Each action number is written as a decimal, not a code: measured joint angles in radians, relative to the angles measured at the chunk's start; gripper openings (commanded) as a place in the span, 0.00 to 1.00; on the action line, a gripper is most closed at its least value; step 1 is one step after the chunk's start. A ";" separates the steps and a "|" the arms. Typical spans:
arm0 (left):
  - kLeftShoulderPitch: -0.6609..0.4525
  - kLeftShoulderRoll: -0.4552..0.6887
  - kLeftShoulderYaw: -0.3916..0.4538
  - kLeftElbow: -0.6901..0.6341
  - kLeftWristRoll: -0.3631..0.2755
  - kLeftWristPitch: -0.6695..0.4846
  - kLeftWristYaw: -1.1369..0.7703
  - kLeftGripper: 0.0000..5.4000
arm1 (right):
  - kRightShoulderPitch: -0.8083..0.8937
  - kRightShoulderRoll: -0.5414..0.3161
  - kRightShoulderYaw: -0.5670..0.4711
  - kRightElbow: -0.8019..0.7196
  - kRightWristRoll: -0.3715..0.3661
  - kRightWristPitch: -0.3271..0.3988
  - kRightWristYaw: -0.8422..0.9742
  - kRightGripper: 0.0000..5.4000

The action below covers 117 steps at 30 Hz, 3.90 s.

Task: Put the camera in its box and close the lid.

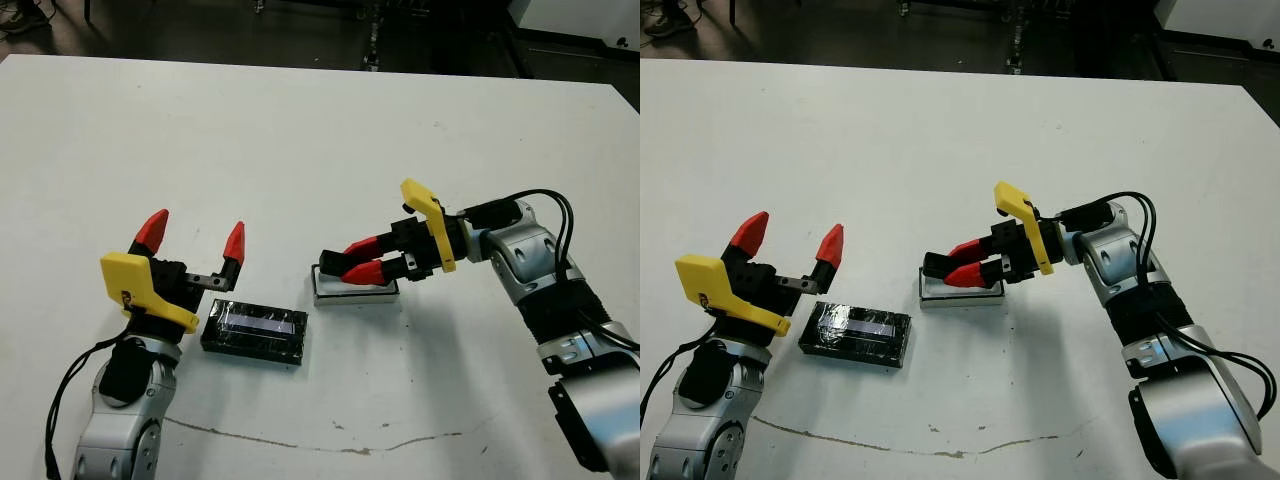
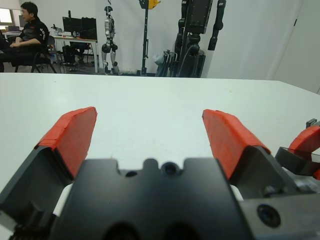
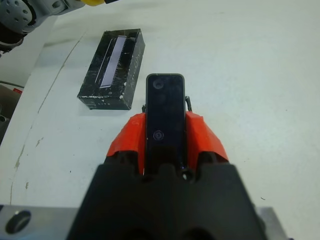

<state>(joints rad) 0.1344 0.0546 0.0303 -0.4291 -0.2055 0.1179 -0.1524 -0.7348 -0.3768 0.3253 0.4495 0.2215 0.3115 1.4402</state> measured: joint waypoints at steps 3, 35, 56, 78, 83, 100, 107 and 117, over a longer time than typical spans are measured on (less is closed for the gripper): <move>0.000 0.000 0.000 0.000 0.000 0.000 0.000 1.00 | 0.000 0.005 0.000 0.009 0.000 -0.011 0.001 0.31; 0.005 0.001 -0.014 -0.007 0.017 0.001 0.005 1.00 | 0.000 0.019 0.003 0.062 -0.032 -0.063 0.024 0.31; 0.008 -0.001 -0.013 -0.010 0.013 0.002 0.004 1.00 | 0.012 -0.005 0.008 0.042 -0.057 -0.096 0.024 0.31; 0.014 -0.003 -0.014 -0.021 0.000 0.020 0.010 1.00 | 0.022 -0.025 0.031 0.012 -0.080 -0.087 0.012 0.31; 0.014 -0.003 -0.015 -0.028 0.001 0.023 0.011 1.00 | 0.047 -0.024 0.030 -0.029 -0.080 -0.061 -0.032 0.31; 0.013 -0.004 -0.015 -0.031 0.003 0.023 0.019 1.00 | 0.105 -0.029 0.012 -0.183 -0.072 0.104 -0.148 0.65; 0.014 -0.004 -0.016 -0.037 0.002 0.023 0.019 1.00 | 0.111 -0.036 0.007 -0.153 -0.072 0.105 -0.165 0.82; 0.014 -0.004 -0.016 -0.039 0.006 0.036 0.019 1.00 | 0.102 -0.067 -0.034 -0.128 -0.053 0.019 -0.122 1.00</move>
<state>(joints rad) 0.1486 0.0508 0.0146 -0.4680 -0.2000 0.1541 -0.1335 -0.6324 -0.4436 0.2916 0.3214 0.1680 0.3308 1.3179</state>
